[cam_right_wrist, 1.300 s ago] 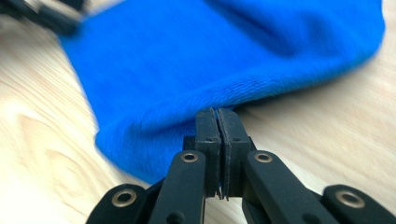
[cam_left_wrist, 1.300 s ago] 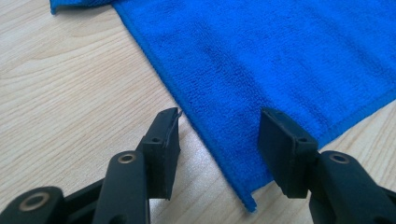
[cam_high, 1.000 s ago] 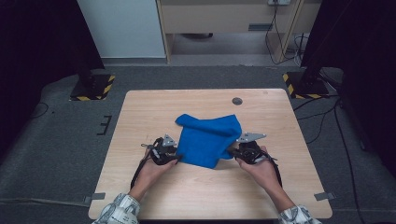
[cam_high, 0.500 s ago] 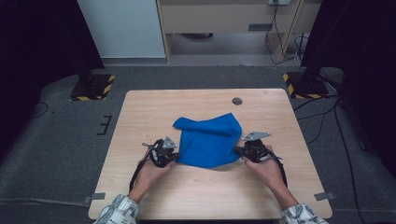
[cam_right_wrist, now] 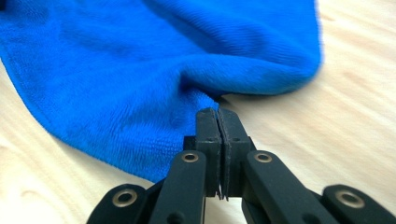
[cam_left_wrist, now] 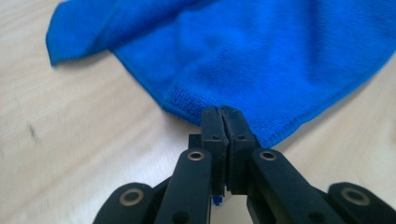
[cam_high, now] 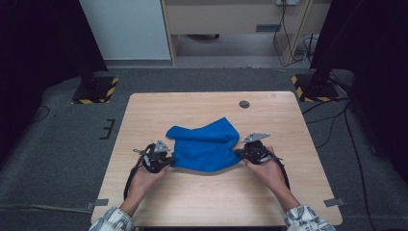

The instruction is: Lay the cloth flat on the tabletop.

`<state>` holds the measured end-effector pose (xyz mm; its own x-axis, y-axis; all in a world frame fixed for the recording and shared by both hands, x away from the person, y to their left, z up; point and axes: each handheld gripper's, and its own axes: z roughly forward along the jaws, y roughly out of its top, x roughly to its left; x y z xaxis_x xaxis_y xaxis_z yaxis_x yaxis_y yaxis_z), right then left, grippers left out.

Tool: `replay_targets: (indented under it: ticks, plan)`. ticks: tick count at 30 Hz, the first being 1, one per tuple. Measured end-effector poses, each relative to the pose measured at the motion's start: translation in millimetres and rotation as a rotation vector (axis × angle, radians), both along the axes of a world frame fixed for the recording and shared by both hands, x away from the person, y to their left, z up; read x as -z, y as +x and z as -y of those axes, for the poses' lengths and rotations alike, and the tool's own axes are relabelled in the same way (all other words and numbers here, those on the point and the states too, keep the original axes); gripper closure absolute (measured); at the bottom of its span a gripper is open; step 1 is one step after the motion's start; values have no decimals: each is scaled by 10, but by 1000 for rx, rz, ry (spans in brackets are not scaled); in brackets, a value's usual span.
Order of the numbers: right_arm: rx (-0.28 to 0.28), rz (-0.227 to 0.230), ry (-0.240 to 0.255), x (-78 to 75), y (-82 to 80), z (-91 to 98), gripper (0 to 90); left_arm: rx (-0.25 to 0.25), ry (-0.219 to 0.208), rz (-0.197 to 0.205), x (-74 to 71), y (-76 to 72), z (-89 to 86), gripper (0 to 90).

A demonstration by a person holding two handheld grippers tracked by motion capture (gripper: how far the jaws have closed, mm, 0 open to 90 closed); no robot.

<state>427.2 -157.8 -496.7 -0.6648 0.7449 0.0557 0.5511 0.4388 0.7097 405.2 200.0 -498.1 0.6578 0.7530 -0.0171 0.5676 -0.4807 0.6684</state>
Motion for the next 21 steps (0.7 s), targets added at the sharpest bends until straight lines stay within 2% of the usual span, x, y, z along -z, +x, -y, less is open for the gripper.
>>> replay_targets:
  ticks: [3,6,8,10,13,15,17,19,21]
  plan:
    - [31,10,-12,-68,-23,163,888,-3,-20,4,3,185,161,888]
    - [73,4,-40,-100,-140,378,888,23,-36,2,-17,268,372,888]
    - [102,-22,-59,-85,-293,560,888,52,-27,1,-17,278,510,888]
    - [114,-62,-68,-45,-432,653,888,74,-7,1,-2,264,592,888]
    - [103,-105,-65,8,-644,707,887,89,12,4,15,237,632,888]
    - [81,-131,-73,42,-727,682,882,95,9,-5,18,223,636,887]
    - [82,-129,-72,47,-741,655,817,104,22,-8,12,194,620,888]
    - [75,-102,-57,13,-713,638,703,113,28,-13,0,137,559,888]
    - [76,-83,-44,-50,-693,634,650,109,27,-15,-3,95,489,887]
